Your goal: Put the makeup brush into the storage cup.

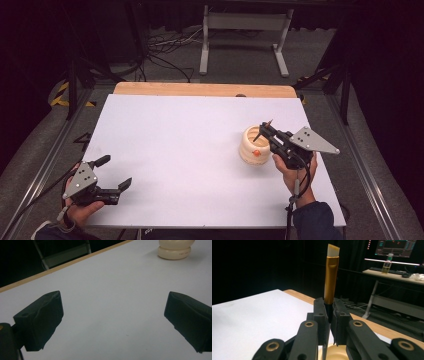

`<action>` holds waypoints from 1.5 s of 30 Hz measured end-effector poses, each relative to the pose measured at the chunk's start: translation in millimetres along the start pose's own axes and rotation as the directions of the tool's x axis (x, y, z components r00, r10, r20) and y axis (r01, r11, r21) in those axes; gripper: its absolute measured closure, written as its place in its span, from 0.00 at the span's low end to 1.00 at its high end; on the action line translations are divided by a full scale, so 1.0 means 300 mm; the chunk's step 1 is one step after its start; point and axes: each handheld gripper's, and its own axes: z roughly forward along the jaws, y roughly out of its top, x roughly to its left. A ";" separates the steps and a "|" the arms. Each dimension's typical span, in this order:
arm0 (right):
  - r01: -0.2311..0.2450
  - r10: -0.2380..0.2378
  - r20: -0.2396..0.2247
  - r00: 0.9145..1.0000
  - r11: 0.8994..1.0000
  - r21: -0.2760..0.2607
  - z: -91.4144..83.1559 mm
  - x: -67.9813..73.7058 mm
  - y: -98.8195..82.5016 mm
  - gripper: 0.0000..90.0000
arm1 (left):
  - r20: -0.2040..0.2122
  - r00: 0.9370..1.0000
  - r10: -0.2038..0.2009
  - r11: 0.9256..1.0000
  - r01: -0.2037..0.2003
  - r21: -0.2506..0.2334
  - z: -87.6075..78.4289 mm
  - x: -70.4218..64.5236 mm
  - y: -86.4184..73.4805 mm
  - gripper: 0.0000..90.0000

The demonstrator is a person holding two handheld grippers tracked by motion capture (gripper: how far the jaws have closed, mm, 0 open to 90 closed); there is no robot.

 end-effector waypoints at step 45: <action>-0.010 -0.003 0.095 0.995 0.991 0.134 0.102 -0.097 -0.098 0.93 | -0.004 1.000 -0.008 1.000 0.008 0.012 0.007 0.009 -0.004 0.04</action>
